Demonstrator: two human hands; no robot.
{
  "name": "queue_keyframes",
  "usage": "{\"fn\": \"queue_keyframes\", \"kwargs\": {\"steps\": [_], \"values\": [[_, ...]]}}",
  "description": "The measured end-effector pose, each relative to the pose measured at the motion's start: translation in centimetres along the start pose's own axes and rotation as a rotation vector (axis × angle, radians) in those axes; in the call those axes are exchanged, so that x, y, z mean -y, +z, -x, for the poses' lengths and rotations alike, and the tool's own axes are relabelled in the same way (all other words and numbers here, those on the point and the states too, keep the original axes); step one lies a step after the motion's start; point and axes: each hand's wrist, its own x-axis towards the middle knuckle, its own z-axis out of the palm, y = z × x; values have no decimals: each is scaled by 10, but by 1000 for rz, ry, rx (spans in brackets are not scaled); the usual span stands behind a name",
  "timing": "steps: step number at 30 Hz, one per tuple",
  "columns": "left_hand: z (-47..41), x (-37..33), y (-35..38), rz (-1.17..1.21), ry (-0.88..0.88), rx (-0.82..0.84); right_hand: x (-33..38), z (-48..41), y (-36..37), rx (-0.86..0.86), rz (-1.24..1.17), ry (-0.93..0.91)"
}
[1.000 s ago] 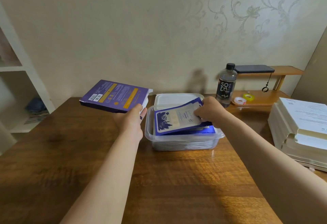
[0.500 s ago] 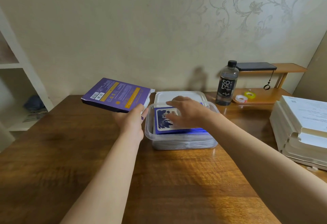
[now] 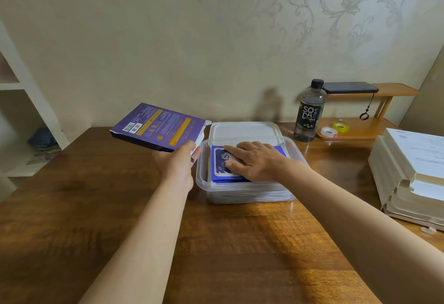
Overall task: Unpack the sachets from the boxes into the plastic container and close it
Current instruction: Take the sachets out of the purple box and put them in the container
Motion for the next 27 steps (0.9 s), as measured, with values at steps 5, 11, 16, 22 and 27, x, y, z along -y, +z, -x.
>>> {"fn": "queue_keyframes", "kwargs": {"steps": [5,11,16,22,27], "values": [[-4,-2,1,15,-2,3,-2,-2,2,17,18,-11],[0,-8,6,1,-13,7,-2,-4,3,26,27,0],[18,-28,18,36,-14,126,2,6,-8,-35,-43,5],[47,-45,54,24,-141,346,-32,47,-65,-599,-711,215],[100,-36,105,-126,-299,549,-86,115,-114,-686,-1306,455]]}}
